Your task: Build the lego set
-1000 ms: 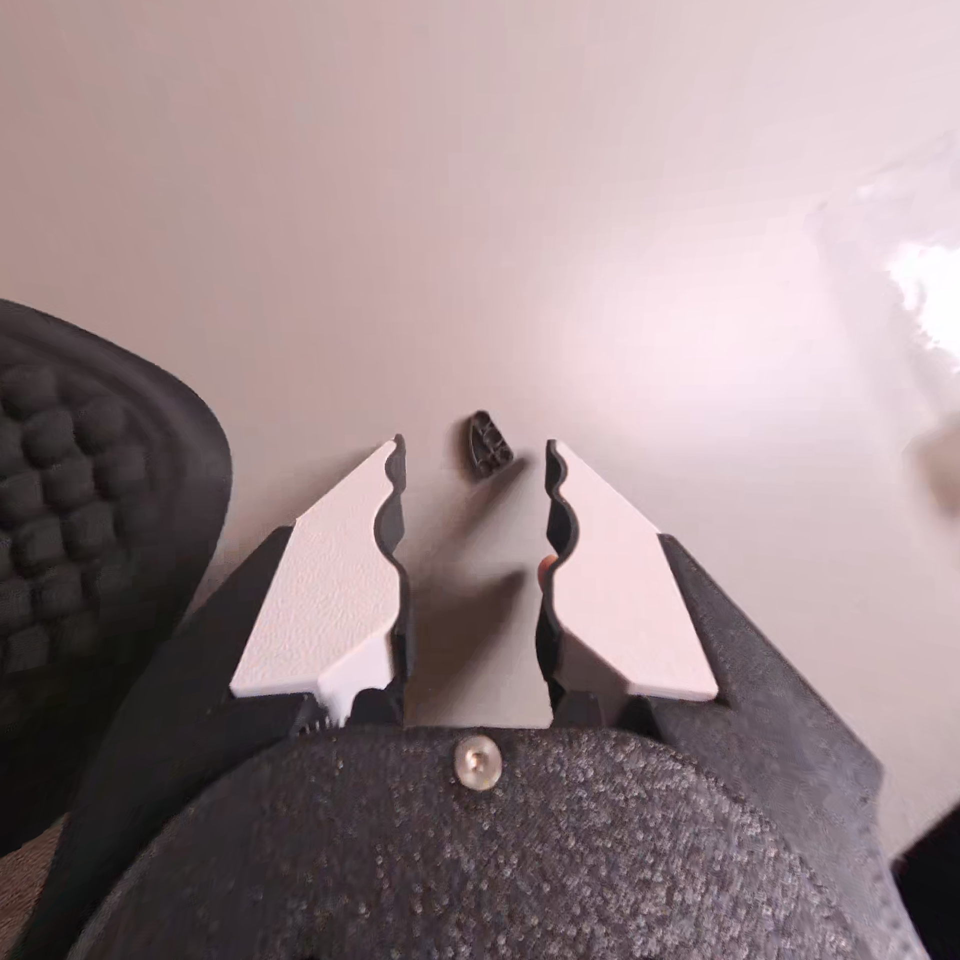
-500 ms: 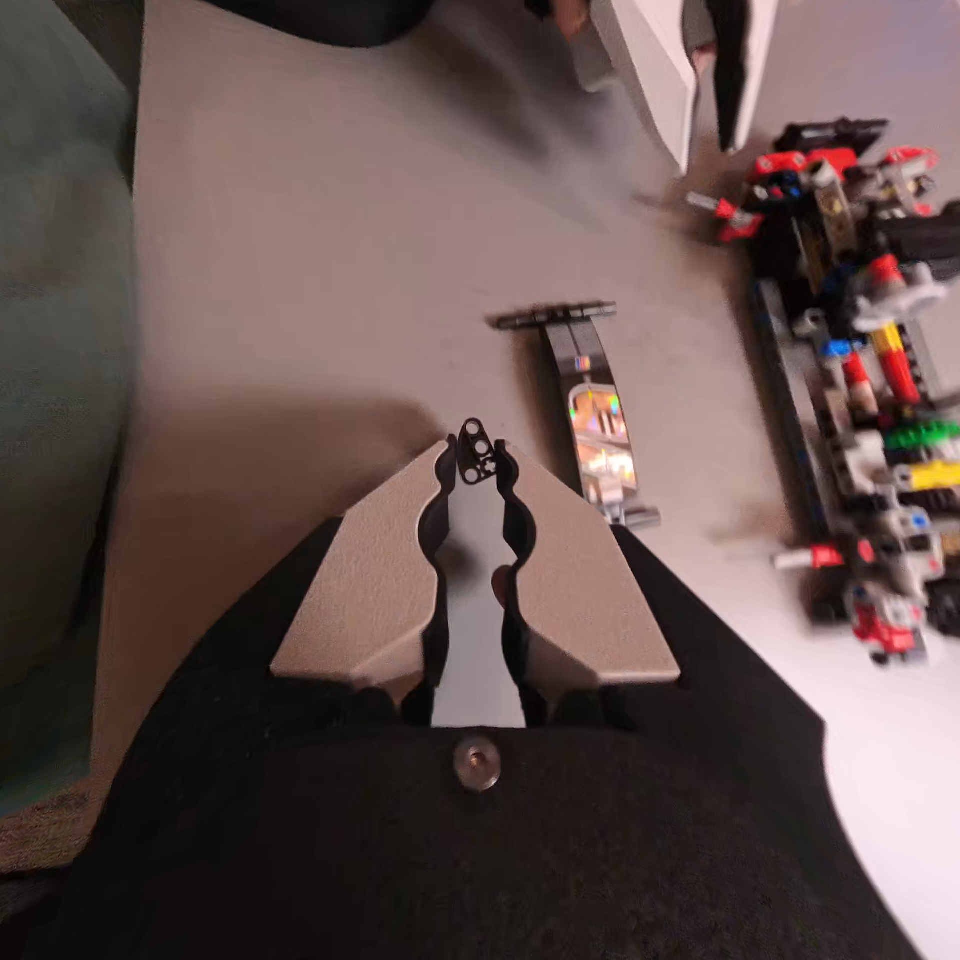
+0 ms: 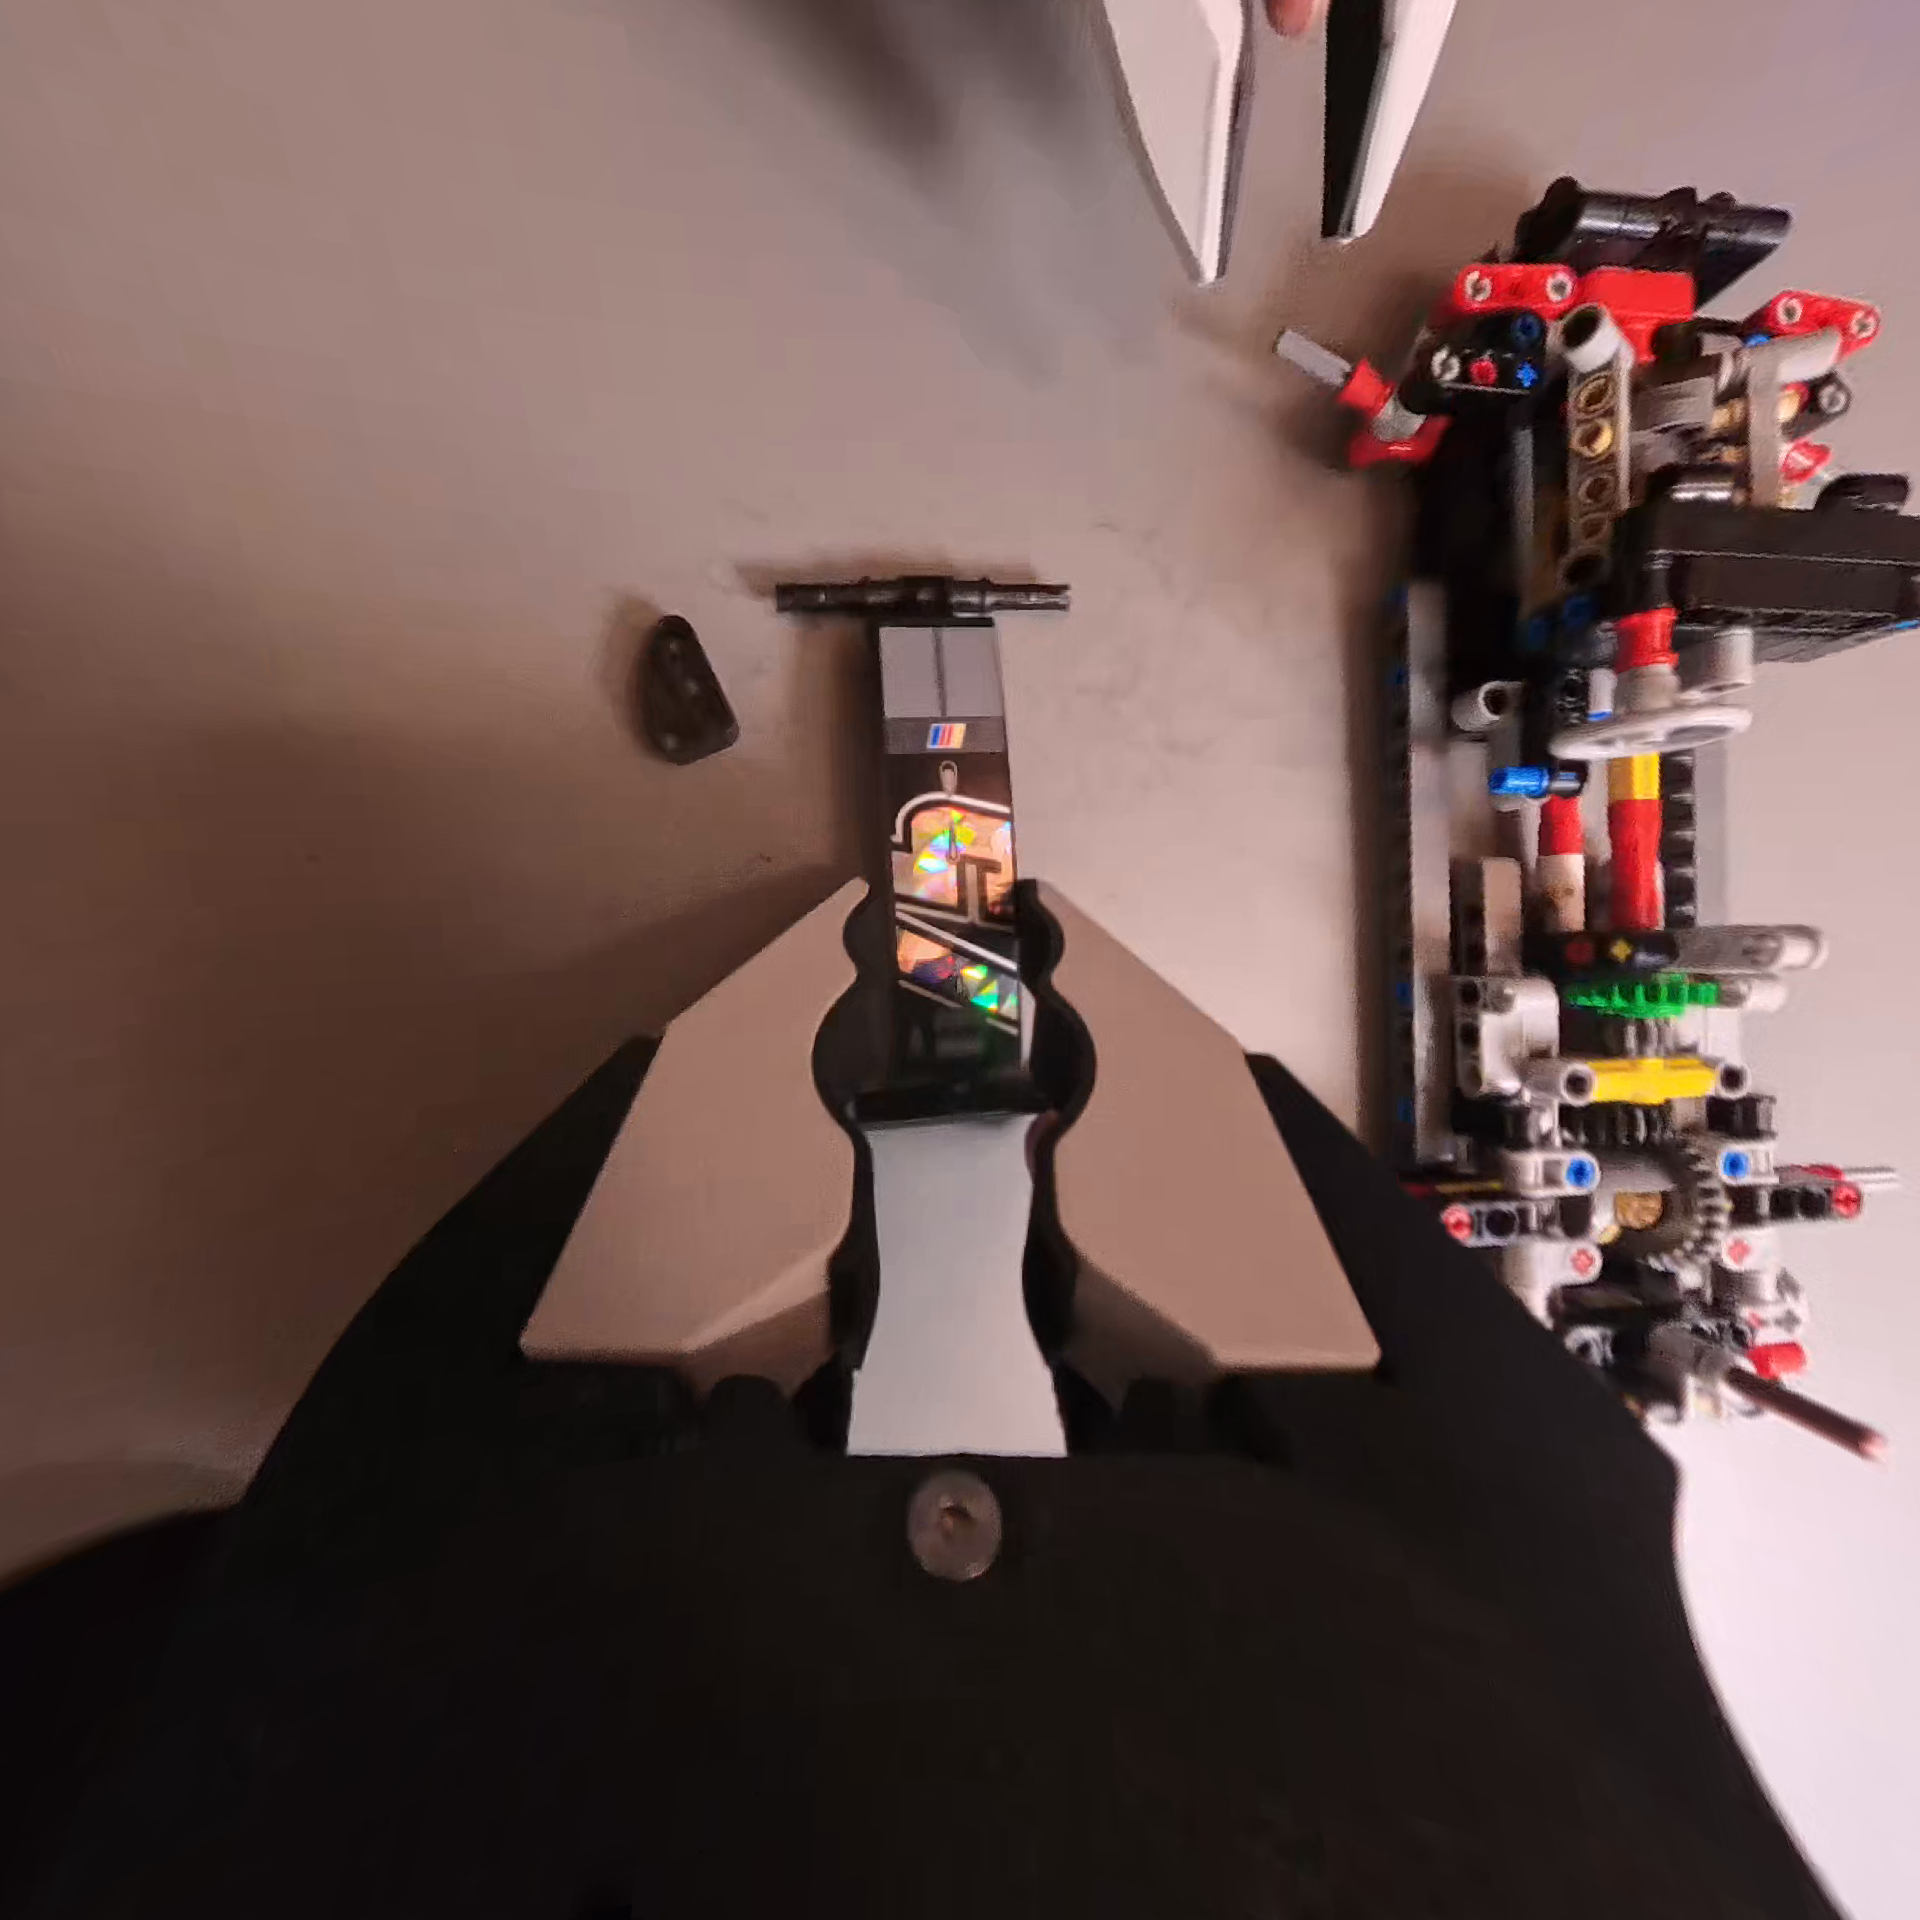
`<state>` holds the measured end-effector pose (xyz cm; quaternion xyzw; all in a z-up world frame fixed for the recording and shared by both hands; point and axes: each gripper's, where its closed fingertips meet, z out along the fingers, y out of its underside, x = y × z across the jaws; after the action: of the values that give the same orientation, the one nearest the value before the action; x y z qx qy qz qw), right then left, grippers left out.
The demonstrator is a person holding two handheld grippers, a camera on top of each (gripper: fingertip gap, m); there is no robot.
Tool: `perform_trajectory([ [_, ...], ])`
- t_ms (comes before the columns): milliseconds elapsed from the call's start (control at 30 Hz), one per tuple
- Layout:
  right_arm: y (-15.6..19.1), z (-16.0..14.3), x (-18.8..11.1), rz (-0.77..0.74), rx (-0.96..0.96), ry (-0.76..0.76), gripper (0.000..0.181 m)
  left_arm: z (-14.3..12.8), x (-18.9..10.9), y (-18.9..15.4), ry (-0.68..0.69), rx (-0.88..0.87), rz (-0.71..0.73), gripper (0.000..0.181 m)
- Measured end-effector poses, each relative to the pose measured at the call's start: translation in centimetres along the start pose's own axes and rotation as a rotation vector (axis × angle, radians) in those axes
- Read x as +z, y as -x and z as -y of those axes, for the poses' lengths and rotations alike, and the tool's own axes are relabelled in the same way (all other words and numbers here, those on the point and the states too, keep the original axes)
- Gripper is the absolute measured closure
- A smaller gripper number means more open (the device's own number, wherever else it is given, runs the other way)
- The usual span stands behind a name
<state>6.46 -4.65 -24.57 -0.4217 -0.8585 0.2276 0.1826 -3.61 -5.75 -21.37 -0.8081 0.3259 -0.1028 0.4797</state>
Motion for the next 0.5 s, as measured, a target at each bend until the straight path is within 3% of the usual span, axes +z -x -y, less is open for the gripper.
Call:
perform_trajectory([
  [133, -1.5, -0.8, -5.0, -0.043, 0.046, -0.051, 0.160, -0.6, 0.0, 1.4, 0.037, -0.005, 0.083, 0.160],
  [233, -3.7, -6.9, -8.6, -0.127, 0.120, 0.080, 0.160, -0.5, -0.1, 2.9, 0.028, -0.004, 0.149, 0.144],
  [367, -4.6, -14.0, -9.5, -0.115, 0.222, 0.187, 0.159, -0.1, 0.0, 4.7, 0.015, -0.044, 0.176, 0.129],
  [433, -4.8, -14.6, -9.3, -0.103, 0.216, 0.193, 0.157, 0.0, 0.1, 5.3, 0.019, -0.060, 0.174, 0.125],
  [500, -5.9, -13.7, -9.5, -0.121, 0.192, 0.195, 0.134, 0.0, 0.4, 5.7, 0.039, -0.059, 0.169, 0.118],
])
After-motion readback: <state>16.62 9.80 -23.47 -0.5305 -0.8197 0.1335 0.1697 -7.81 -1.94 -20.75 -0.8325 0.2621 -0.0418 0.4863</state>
